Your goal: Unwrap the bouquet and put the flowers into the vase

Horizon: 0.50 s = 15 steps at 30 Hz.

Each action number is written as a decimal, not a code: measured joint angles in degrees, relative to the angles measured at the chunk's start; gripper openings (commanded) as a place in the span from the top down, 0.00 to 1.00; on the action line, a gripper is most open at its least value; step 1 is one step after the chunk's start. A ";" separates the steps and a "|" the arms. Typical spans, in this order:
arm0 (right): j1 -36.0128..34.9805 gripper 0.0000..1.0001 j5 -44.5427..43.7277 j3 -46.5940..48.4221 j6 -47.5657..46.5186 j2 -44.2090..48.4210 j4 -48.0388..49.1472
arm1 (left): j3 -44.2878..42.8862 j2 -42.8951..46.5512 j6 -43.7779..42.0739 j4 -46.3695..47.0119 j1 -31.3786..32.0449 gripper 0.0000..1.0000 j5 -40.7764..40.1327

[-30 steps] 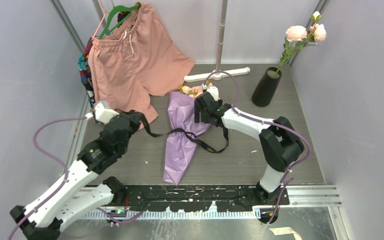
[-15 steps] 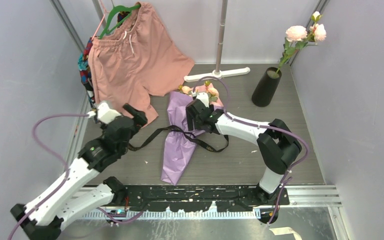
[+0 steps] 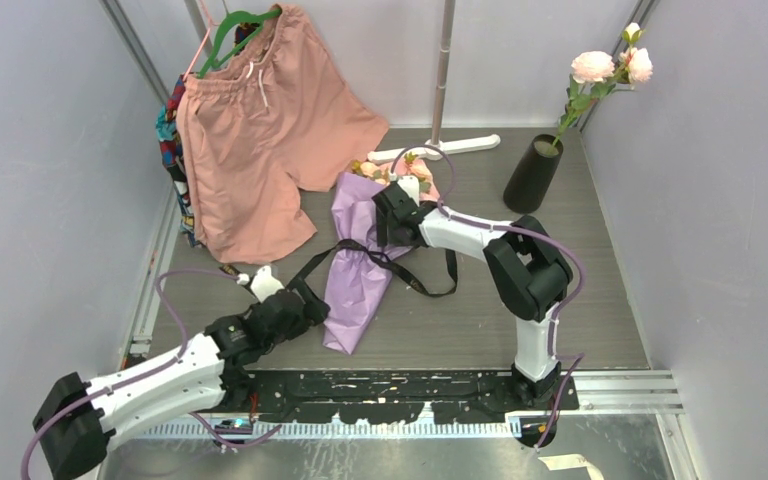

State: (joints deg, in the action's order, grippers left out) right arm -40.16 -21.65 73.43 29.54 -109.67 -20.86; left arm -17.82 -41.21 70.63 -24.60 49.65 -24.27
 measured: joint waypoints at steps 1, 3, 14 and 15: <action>0.28 0.21 0.22 0.55 -0.04 -0.42 -0.04 | 1.07 -1.18 0.83 2.08 0.76 0.13 0.09; 1.03 0.21 0.74 2.16 -0.09 -1.92 0.09 | 1.64 -4.48 1.53 5.40 1.81 0.13 0.37; 3.04 0.22 1.62 9.38 -2.60 -6.91 0.17 | -2.95 -19.85 1.07 19.04 3.45 0.13 0.48; 3.02 0.22 1.73 9.27 -2.78 -6.69 0.17 | -2.95 -19.78 0.92 19.02 3.50 0.13 0.48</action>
State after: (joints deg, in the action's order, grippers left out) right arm -37.15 -19.92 82.70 26.76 -116.36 -20.69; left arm -20.78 -60.99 71.55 -5.58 53.15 -23.79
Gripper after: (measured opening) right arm 0.787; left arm 0.871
